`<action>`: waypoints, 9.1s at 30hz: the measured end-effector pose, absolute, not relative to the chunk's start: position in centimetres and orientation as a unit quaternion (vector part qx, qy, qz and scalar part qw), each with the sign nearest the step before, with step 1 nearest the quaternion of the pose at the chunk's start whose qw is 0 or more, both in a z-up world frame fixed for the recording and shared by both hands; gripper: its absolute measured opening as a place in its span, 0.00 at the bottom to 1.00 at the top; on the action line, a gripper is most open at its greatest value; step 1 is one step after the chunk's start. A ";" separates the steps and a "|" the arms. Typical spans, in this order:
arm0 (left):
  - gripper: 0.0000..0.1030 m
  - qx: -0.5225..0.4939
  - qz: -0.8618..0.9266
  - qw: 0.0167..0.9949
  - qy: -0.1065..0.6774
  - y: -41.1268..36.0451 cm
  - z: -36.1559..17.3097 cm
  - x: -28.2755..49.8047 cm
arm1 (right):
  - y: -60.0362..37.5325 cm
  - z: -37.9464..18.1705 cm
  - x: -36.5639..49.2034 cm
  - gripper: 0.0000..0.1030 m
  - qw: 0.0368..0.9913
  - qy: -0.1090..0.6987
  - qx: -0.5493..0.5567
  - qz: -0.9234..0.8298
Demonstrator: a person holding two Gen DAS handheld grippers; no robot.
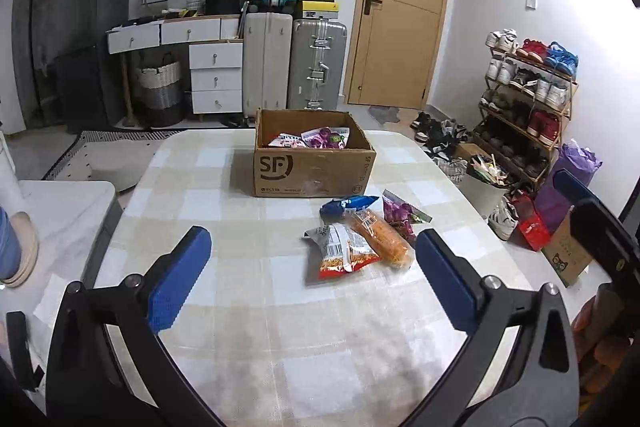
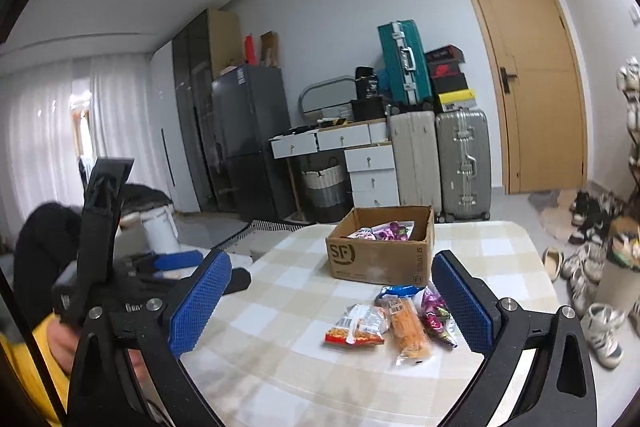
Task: Organize snacks
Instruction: 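Withdraw both open tools back over the remaining snacks, then grasp the white-and-orange snack bag with the left tool, then grasp the orange bread roll pack with the right tool, then lift both held packs and carry them toward the SF box, then lower the white snack bag and bread roll pack over the box, then open both tools to drop the packs into the box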
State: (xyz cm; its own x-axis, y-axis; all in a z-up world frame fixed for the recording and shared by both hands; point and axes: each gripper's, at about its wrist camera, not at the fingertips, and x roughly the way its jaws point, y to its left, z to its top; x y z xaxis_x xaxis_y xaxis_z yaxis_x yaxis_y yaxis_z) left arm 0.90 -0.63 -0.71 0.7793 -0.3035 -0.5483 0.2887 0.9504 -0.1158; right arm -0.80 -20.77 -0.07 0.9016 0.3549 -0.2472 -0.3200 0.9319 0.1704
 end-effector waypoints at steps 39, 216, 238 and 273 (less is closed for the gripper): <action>0.99 0.093 -0.146 0.852 0.493 -13.5 -19.3 23.6 | -27.1 -12.7 11.1 0.99 0.928 0.305 0.156 0.143; 0.51 0.005 -0.179 0.871 0.458 -13.8 -11.9 52.5 | -24.0 -6.2 41.1 0.35 0.881 0.385 0.173 0.215; 0.68 0.004 -0.183 0.881 0.436 -11.2 -10.0 49.5 | -22.9 -7.4 42.4 0.36 0.878 0.403 0.160 0.203; 0.77 -0.038 -0.115 0.913 0.391 -4.7 -5.0 37.2 | -23.1 -2.0 35.9 0.70 0.915 0.346 0.135 0.159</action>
State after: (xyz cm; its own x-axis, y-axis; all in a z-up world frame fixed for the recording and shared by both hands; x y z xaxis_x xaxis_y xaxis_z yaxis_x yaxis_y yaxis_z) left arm 37.21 -4.73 -5.02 0.6683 -0.2394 -0.7043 0.1804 0.9707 -0.1588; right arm 35.91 -23.12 -1.99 0.7095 0.3841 -0.5909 -0.1970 0.9131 0.3570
